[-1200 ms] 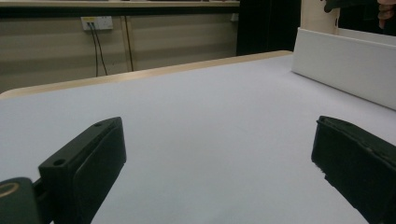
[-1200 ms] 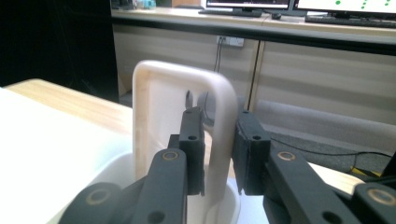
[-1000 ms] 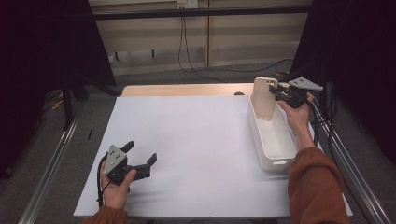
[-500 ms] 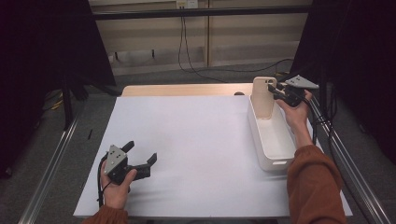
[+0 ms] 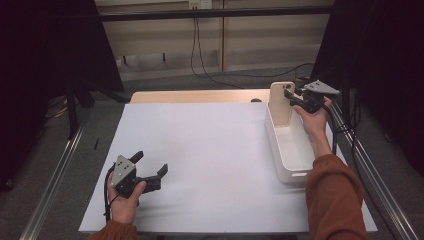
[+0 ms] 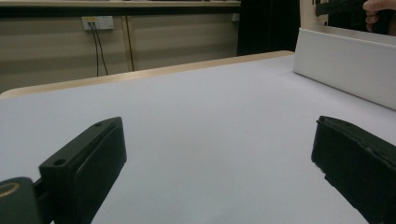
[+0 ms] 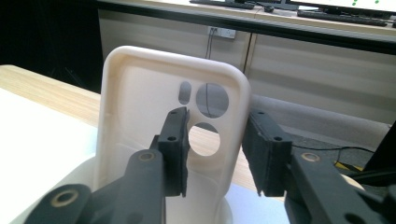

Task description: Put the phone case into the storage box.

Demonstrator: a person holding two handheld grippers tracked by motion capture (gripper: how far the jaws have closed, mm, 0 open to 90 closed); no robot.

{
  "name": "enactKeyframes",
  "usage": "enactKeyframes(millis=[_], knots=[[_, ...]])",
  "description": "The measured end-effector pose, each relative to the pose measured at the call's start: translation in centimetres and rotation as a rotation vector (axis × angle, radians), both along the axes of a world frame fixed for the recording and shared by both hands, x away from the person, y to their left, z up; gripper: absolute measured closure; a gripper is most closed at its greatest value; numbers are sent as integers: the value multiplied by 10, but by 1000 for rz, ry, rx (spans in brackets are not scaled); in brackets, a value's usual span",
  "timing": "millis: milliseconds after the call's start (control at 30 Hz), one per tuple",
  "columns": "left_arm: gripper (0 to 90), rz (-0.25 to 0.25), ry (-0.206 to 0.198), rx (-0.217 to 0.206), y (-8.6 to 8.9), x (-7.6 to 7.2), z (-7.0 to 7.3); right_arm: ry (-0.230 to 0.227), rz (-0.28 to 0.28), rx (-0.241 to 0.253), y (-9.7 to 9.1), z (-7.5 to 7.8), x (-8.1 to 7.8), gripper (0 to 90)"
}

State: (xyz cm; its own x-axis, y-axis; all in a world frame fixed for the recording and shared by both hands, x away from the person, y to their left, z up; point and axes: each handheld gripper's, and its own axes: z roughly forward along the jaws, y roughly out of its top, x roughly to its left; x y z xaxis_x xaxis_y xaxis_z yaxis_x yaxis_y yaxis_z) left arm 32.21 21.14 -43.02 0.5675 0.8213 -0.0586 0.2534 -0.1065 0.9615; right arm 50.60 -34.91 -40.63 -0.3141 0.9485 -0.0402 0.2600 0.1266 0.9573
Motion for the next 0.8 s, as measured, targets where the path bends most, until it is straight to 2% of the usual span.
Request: enactKeyframes(millis=[67,267,533,667,800], knots=[[33,-2,0,0,0,0,0,-3,-2,-3,0,1,0,577],[33,4,0,-2,1,2,0,-11,-13,35,-2,6,-5,393],[34,9,-3,-6,1,2,0,2,-14,63,-2,10,-8,164],[34,16,-5,-6,1,3,1,9,-21,55,-2,10,-9,75],[34,24,-9,-14,1,3,2,10,-29,66,-1,13,-11,31]])
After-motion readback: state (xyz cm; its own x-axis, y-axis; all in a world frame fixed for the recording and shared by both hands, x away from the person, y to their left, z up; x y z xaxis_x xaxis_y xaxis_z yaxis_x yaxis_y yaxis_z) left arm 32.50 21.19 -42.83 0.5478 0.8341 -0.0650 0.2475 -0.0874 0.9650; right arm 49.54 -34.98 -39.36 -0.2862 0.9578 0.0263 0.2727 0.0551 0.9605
